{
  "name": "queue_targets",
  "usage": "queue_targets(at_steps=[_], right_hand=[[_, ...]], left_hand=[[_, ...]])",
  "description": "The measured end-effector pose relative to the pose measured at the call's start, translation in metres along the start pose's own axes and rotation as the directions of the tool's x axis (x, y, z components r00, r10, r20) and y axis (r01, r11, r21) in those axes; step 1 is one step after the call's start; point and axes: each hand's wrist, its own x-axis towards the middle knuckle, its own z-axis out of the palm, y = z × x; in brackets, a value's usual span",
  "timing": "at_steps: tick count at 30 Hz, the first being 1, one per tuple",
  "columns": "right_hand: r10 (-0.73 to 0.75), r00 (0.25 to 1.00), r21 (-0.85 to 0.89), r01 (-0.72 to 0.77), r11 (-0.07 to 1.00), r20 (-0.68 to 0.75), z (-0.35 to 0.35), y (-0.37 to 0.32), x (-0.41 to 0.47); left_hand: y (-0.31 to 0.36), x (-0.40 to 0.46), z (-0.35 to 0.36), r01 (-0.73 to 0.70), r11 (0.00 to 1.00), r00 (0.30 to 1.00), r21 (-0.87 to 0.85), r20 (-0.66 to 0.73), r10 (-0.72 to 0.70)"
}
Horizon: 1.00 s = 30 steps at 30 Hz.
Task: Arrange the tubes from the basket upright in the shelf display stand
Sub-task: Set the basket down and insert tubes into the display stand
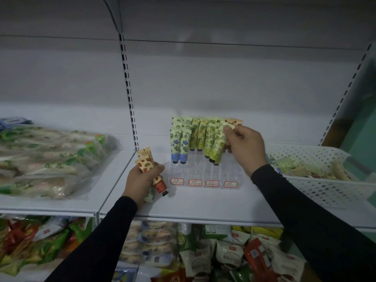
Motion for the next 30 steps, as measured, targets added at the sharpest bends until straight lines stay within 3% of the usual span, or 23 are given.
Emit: queue_targets(at_steps=[10, 17, 30], right_hand=[[-0.079, 0.997, -0.316, 0.070, 0.946, -0.018, -0.015, 0.008, 0.000], [-0.022, 1.000, -0.238, 0.022, 0.971, 0.001, -0.009, 0.018, -0.001], [-0.065, 0.990, -0.272, 0.097, 0.957, 0.123, -0.010, 0.014, -0.001]], left_hand=[[-0.003, -0.001, -0.002, 0.023, 0.998, 0.999, -0.051, 0.029, -0.021], [-0.003, -0.002, -0.003, 0.027, 0.997, 0.999, -0.075, 0.030, -0.025], [-0.004, -0.001, -0.004, 0.029, 0.996, 0.999, -0.083, 0.038, -0.026]])
